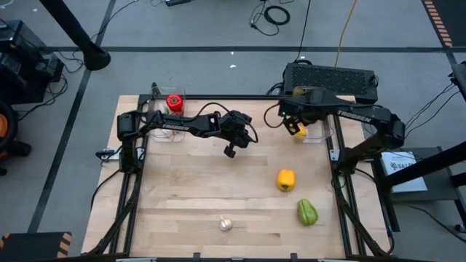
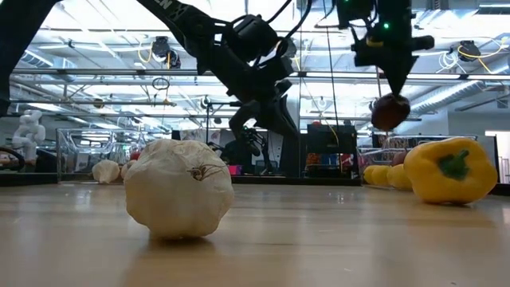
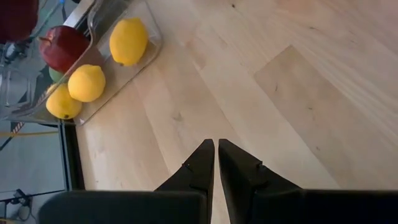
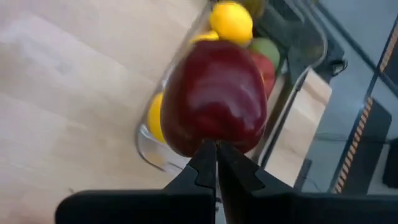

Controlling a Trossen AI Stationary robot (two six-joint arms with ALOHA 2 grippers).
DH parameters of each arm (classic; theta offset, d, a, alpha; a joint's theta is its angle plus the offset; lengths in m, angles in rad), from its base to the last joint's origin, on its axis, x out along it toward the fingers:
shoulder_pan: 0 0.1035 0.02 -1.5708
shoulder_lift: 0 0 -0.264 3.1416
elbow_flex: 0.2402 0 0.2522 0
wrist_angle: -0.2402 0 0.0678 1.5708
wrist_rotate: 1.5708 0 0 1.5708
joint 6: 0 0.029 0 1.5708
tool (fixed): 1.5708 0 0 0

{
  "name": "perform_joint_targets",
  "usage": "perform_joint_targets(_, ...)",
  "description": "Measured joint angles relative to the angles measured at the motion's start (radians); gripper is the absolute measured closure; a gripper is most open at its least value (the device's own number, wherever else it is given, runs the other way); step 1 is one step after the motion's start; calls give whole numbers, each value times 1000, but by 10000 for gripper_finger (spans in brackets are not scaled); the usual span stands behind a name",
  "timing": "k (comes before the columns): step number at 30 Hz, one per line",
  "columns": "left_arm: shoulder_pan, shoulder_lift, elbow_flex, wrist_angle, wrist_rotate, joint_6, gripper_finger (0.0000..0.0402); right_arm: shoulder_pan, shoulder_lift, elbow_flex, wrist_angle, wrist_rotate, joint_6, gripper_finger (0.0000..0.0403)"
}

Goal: Sort produce into baskets
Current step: Put the apple into the right transparent bin

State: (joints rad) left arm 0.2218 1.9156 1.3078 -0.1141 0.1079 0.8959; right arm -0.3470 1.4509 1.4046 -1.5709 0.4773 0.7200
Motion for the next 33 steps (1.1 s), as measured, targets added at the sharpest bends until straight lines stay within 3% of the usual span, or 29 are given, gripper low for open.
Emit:
perform_joint_targets(11, 0, 0, 0, -9, 0, -15, 371, -139, -30, -134, 0, -166, -190, 403)
perform_joint_targets(20, 0, 0, 0, -7, 8, -19, 371, -221, -30, -205, -1, -205, -308, 403)
perform_joint_targets(26, 0, 1, 0, -7, 15, -19, 371, -278, -30, -239, 0, -304, -418, 403)
perform_joint_targets(33, 0, 1, 0, 1, 27, -20, 371, -338, -23, -269, 1, -276, -496, 403)
